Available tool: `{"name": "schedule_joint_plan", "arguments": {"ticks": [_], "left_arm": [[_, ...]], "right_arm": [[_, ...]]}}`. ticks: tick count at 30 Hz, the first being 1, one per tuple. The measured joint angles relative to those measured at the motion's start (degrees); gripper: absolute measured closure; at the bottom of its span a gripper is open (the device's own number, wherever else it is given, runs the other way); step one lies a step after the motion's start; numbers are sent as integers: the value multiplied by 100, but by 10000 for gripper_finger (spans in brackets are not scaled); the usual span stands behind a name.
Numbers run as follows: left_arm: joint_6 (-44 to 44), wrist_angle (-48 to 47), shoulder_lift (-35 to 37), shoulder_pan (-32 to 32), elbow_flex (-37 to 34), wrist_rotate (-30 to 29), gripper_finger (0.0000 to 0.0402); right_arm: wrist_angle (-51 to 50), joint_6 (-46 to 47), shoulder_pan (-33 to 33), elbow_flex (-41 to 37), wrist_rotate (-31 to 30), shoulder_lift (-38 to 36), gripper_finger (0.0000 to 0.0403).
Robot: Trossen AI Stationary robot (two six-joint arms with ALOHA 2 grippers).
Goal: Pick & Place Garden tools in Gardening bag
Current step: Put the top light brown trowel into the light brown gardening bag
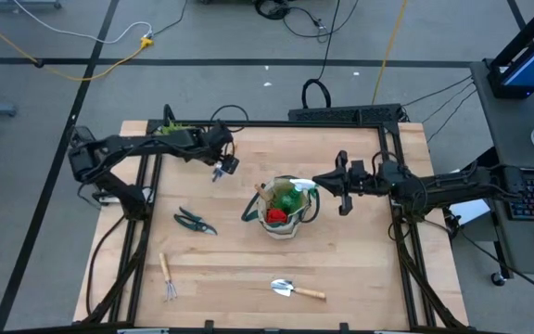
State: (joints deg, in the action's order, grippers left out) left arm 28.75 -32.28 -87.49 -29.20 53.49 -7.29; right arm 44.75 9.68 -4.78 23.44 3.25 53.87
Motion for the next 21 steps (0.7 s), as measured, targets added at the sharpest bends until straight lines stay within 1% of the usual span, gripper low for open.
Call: {"name": "schedule_joint_plan", "arguments": {"ticks": [5, 10, 13, 17, 21], "left_arm": [[0, 163, -250, -6, 0, 126, 94], [32, 372, -463, -6, 0, 269, 94], [35, 367, -534, -39, -3, 280, 94], [42, 394, -524, -47, -4, 278, 94], [44, 395, -524, -47, -4, 278, 94]], "right_arm": [[-321, 8, -2, 0, 2, -10, 403], [-1231, 146, -3, 0, -9, -249, 403], [-1648, 225, -9, 0, -57, -561, 403], [-2189, 265, -11, 0, -470, -1178, 403], [-2883, 315, -13, 0, -630, -1800, 403]]}}
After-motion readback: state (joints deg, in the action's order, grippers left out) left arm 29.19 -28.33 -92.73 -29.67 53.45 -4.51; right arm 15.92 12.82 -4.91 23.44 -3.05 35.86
